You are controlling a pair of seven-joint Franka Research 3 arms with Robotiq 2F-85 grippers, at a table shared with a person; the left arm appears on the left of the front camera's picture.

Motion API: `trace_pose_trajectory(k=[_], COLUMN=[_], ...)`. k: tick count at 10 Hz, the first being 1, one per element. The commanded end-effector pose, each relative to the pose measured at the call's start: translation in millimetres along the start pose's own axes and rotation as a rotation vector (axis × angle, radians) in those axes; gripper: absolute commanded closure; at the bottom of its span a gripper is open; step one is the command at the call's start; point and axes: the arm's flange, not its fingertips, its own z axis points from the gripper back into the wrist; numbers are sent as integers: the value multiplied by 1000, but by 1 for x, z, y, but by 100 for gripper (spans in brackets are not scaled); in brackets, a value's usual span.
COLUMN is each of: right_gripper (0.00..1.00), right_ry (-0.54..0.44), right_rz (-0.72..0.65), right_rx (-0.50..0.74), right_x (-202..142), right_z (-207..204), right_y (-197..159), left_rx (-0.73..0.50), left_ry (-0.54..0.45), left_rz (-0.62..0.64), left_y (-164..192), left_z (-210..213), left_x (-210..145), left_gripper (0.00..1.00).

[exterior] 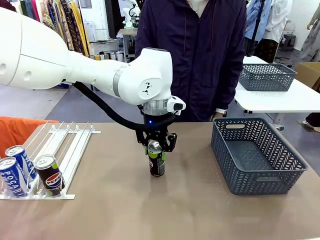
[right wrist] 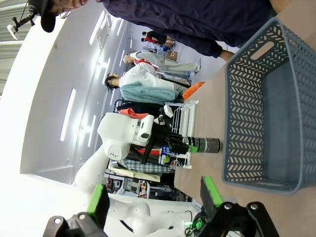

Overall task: Retrieve and store the cans from the dispenser.
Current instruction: Pick up one can from the Automatic Can Dispenser and place it in the middle of the table.

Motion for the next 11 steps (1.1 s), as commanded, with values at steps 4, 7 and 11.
trace_pose_trajectory(k=[4,7,11], right_gripper=[0,0,0], right_ry=[7,7,7], right_rz=[13,13,13], right_rx=[2,2,2], right_x=[0,0,0], right_z=[2,2,2], right_y=[1,1,1], left_rx=[76,31,-254], left_ry=[-45,-271,-359], left_rz=[51,30,89], left_y=[-2,-8,103], left_z=[17,99,208], left_x=[-4,-69,-224], left_gripper=[0,0,0])
